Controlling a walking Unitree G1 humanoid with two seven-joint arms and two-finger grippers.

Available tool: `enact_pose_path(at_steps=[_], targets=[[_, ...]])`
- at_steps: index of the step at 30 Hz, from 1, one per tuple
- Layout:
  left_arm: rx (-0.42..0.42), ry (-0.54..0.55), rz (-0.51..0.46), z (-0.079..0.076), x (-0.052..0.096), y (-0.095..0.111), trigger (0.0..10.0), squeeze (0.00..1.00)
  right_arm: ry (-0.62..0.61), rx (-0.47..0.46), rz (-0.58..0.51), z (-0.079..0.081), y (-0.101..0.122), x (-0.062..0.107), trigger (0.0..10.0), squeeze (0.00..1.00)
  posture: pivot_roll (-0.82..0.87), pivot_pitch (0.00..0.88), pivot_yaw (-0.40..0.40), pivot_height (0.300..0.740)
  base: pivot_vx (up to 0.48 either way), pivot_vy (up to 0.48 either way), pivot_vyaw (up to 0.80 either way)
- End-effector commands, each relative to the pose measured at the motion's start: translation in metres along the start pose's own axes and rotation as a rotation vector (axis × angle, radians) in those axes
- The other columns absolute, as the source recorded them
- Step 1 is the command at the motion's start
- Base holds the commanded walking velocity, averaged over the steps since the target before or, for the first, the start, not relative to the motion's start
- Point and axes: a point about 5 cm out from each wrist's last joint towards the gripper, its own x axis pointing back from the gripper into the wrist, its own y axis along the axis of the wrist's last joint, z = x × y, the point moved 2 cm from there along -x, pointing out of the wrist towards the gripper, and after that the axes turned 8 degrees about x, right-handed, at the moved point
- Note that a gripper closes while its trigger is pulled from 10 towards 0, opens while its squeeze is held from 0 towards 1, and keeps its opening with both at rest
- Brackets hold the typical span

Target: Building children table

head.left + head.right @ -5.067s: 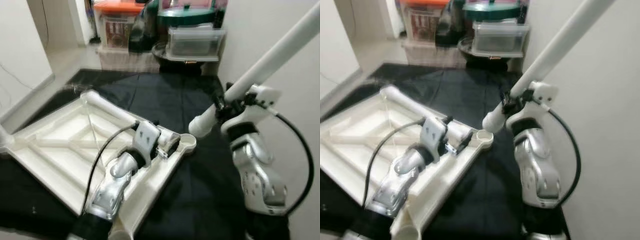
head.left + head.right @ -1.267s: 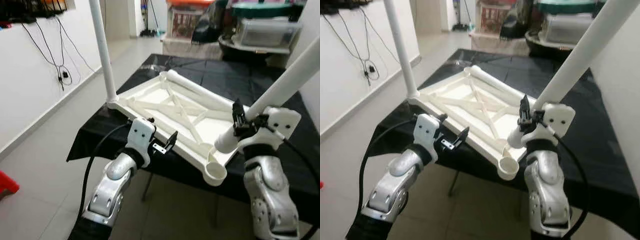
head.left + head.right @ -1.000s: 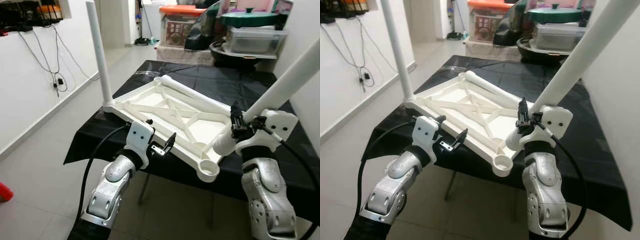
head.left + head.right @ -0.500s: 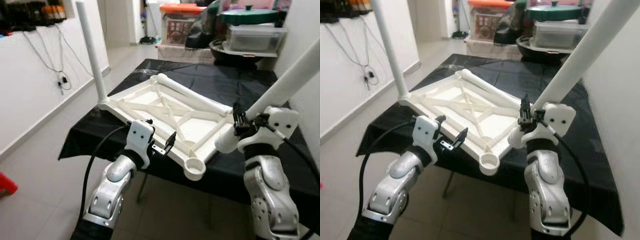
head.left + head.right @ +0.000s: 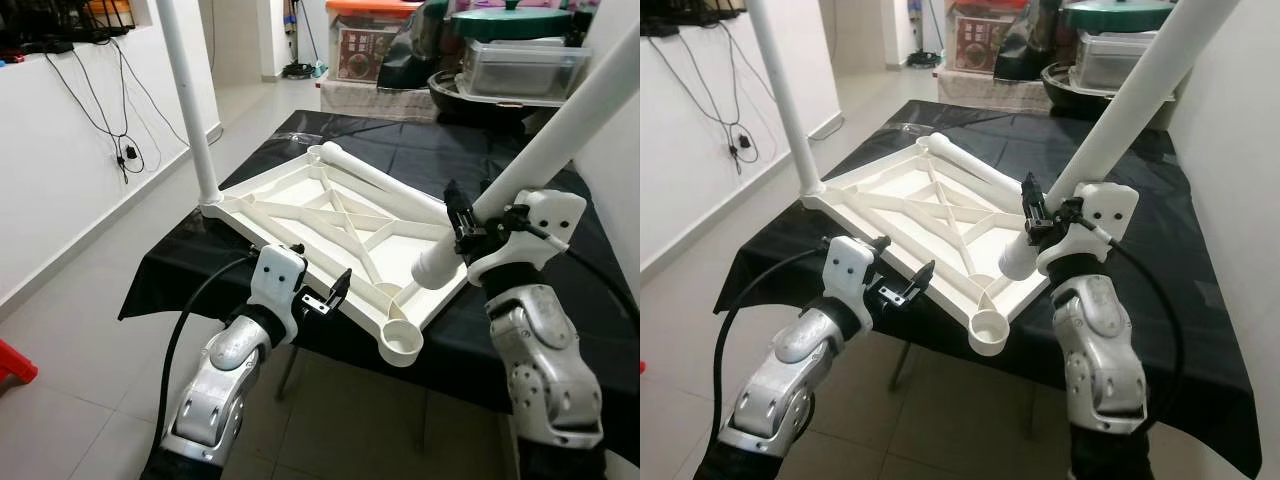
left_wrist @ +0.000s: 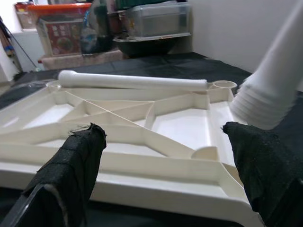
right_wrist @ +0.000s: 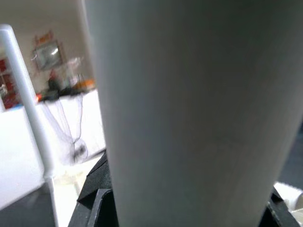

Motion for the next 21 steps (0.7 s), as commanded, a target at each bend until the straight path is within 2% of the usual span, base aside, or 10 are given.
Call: enact_pose_path(at_steps=[1,2,3,6,7,11,13,14,16,21], targets=[[0.012,-0.018,0.018,-0.003,0.004,-0.001,10.0,0.00,0.065,-0.063,0.022,-0.005,-0.001,-0.002,10.0,0.00,0.06,0.097,-0.045,0.740,0.000,0.000,0.00],[0.012,-0.018,0.018,-0.003,0.004,-0.001,10.0,0.00,0.065,-0.063,0.022,-0.005,-0.001,-0.002,10.0,0.00,0.06,0.097,-0.045,0.740,0.000,0.000,0.00],[0.030,-0.047,0.036,-0.009,0.011,-0.003,10.0,0.00,0.227,-0.127,0.055,-0.009,0.001,-0.004,10.0,0.00,0.07,0.143,-0.045,0.740,0.000,0.000,0.00],[0.035,-0.058,0.041,-0.011,0.014,-0.003,10.0,0.00,0.282,-0.149,0.060,-0.010,0.003,-0.004,10.0,0.00,0.07,0.143,-0.045,0.740,0.000,0.000,0.00],[0.046,-0.068,0.047,-0.014,0.016,-0.003,10.0,0.00,0.328,-0.189,0.065,-0.010,0.003,-0.004,10.0,0.00,0.07,0.169,-0.044,0.740,0.000,0.000,0.00],[0.050,-0.077,0.050,-0.018,0.020,-0.002,10.0,0.00,0.376,-0.220,0.068,-0.007,0.004,-0.004,10.0,0.00,0.08,0.197,-0.044,0.740,0.000,0.000,0.00],[0.066,-0.092,0.064,-0.024,0.027,-0.001,10.0,0.00,0.553,-0.278,0.073,0.008,0.005,0.002,10.0,0.00,0.08,0.236,-0.043,0.740,0.000,0.000,0.00],[0.066,-0.092,0.064,-0.024,0.027,-0.001,10.0,0.00,0.553,-0.278,0.073,0.008,0.005,0.002,10.0,0.00,0.08,0.236,-0.043,0.740,0.000,0.000,0.00],[0.079,-0.096,0.078,-0.027,0.032,0.000,10.0,0.00,0.667,-0.284,0.075,0.017,0.006,0.005,10.0,0.00,0.08,0.264,-0.039,0.740,0.000,0.000,0.00],[0.088,-0.099,0.090,-0.029,0.035,0.001,10.0,0.00,0.728,-0.278,0.075,0.022,0.006,0.004,10.0,0.00,0.08,0.274,-0.041,0.740,0.000,0.000,0.00]])
